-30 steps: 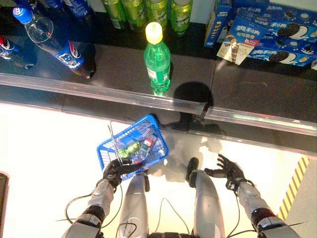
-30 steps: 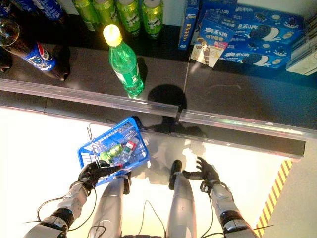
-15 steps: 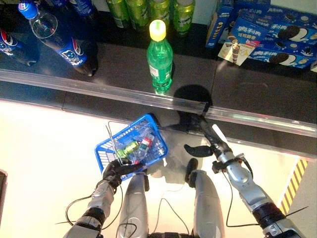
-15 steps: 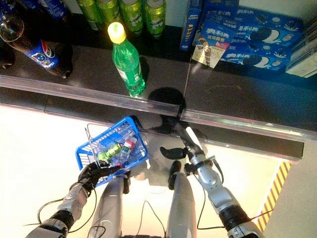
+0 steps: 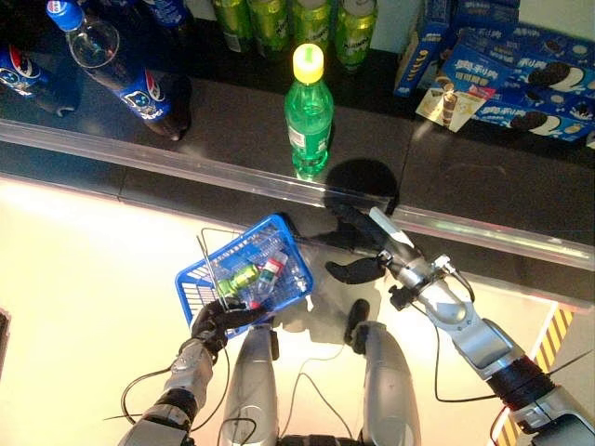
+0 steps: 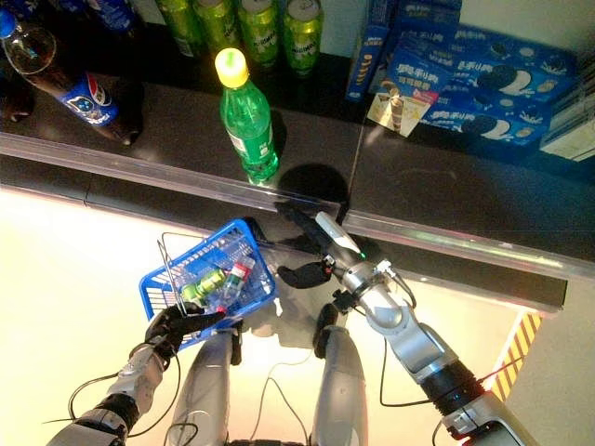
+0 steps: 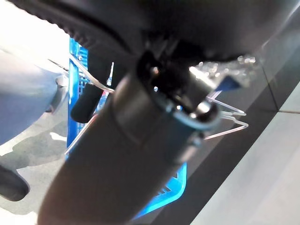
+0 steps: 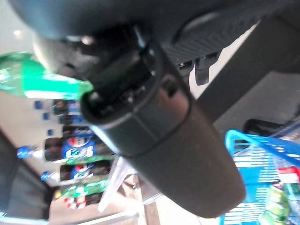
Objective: Pick up the drink and place into the basket.
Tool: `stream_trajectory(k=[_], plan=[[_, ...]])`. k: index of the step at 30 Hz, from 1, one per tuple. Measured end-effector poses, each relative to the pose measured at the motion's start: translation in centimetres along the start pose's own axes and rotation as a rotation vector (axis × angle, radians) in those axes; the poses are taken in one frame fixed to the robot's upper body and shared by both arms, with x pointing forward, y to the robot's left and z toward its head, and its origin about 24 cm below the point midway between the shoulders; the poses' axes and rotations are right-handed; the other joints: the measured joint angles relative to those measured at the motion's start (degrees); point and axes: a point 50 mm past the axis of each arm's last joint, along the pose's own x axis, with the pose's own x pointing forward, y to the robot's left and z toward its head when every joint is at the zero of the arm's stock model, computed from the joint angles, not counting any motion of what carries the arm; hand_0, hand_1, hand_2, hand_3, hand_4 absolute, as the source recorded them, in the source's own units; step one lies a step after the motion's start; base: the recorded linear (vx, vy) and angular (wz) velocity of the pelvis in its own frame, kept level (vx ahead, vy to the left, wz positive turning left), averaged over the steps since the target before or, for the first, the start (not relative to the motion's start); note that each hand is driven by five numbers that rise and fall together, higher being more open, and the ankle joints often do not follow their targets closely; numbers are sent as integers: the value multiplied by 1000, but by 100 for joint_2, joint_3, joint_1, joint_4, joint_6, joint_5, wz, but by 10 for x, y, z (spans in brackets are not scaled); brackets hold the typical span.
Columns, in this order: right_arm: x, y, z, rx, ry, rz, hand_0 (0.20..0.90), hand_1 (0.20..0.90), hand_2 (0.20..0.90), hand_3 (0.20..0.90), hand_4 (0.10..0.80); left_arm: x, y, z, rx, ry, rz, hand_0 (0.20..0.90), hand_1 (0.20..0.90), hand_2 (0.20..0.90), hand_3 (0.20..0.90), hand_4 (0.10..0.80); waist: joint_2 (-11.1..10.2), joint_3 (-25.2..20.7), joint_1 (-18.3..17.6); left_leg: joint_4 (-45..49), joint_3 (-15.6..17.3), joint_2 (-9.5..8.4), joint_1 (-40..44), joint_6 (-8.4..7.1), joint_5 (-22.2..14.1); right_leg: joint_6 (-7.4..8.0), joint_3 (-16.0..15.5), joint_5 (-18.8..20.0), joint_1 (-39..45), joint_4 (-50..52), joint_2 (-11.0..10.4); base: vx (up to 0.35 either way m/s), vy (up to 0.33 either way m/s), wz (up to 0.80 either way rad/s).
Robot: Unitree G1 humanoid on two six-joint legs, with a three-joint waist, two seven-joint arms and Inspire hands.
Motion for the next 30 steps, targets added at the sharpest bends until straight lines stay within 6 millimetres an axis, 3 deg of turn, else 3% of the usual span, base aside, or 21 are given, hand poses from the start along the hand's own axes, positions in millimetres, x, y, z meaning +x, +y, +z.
stream_trajectory(k=[10,30], plan=[[2,-1,10,33,-45,-2,900,900,900,900,800,0,0,0,2,1,0,300,300,300,200,100,-3,3,25,3,-29,7,25,-6,8,-6,-67,-3,50,-4,0,38,2,1],[5,-36,20,175,-119,-326,900,900,900,900,800,-3,0,-9,3,27,1,300,300,300,200,100,16,73,34,-209,6,2,373,-6,75,-5,-74,-3,340,-95,-29,18,17,0]])
